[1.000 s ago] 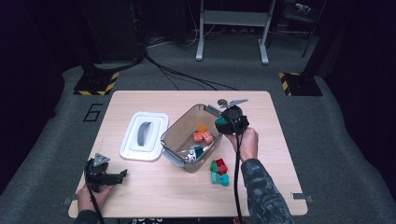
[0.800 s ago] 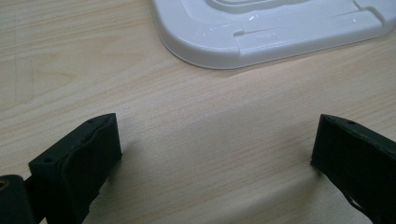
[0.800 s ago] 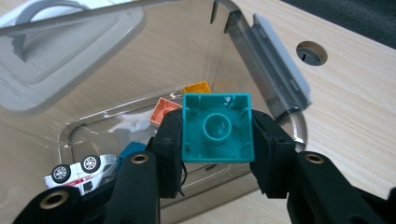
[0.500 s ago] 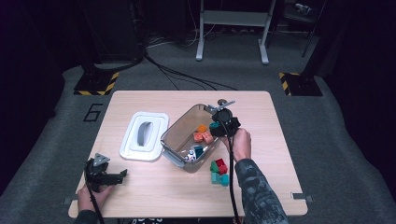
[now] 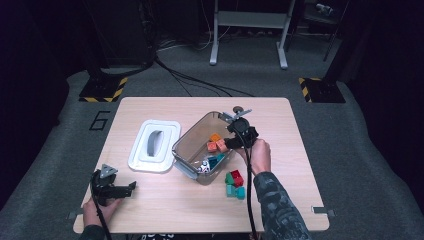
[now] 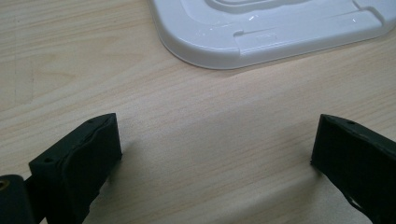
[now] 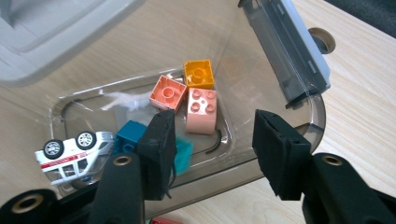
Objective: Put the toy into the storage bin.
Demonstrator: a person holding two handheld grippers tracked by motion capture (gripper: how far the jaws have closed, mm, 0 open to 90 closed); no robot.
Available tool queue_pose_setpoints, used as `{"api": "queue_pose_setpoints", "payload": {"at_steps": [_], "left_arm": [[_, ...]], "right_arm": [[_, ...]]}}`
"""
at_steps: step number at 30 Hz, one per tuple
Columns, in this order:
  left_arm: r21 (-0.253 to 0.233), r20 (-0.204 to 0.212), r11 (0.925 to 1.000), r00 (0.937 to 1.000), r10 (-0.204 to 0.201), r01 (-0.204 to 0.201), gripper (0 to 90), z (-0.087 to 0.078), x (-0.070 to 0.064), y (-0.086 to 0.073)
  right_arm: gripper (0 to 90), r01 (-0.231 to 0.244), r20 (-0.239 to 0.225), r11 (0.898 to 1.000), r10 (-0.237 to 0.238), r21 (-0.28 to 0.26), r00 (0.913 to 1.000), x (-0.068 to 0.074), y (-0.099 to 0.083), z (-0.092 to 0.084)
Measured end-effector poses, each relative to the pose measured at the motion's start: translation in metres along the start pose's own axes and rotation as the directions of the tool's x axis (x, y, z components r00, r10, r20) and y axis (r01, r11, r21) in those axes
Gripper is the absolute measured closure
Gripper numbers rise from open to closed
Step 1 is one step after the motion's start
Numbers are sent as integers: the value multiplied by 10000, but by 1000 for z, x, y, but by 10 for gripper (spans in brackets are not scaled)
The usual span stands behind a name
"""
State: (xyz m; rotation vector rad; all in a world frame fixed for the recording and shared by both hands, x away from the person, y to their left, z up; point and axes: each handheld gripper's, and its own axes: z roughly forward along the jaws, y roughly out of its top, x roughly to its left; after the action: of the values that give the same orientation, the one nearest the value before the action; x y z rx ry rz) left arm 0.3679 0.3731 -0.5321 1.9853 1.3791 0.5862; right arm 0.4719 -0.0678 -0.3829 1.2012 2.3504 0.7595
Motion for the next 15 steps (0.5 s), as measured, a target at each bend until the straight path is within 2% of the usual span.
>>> {"api": "queue_pose_setpoints", "payload": {"at_steps": [6, 11, 15], "left_arm": [[6, 1, 10000, 10000, 2, -2, 13, 0, 0, 0], [0, -3, 10000, 10000, -3, 3, 13, 0, 0, 0], [3, -2, 10000, 10000, 5, -5, 13, 0, 0, 0]], "right_arm": [[261, -488, -170, 9968, 478, -629, 9987, -4, -4, -16], [193, -719, -445, 9917, 675, -1068, 9967, -8, -13, -30], [149, -1037, -708, 9877, 959, -1171, 9929, -10, -27, -36]]}}
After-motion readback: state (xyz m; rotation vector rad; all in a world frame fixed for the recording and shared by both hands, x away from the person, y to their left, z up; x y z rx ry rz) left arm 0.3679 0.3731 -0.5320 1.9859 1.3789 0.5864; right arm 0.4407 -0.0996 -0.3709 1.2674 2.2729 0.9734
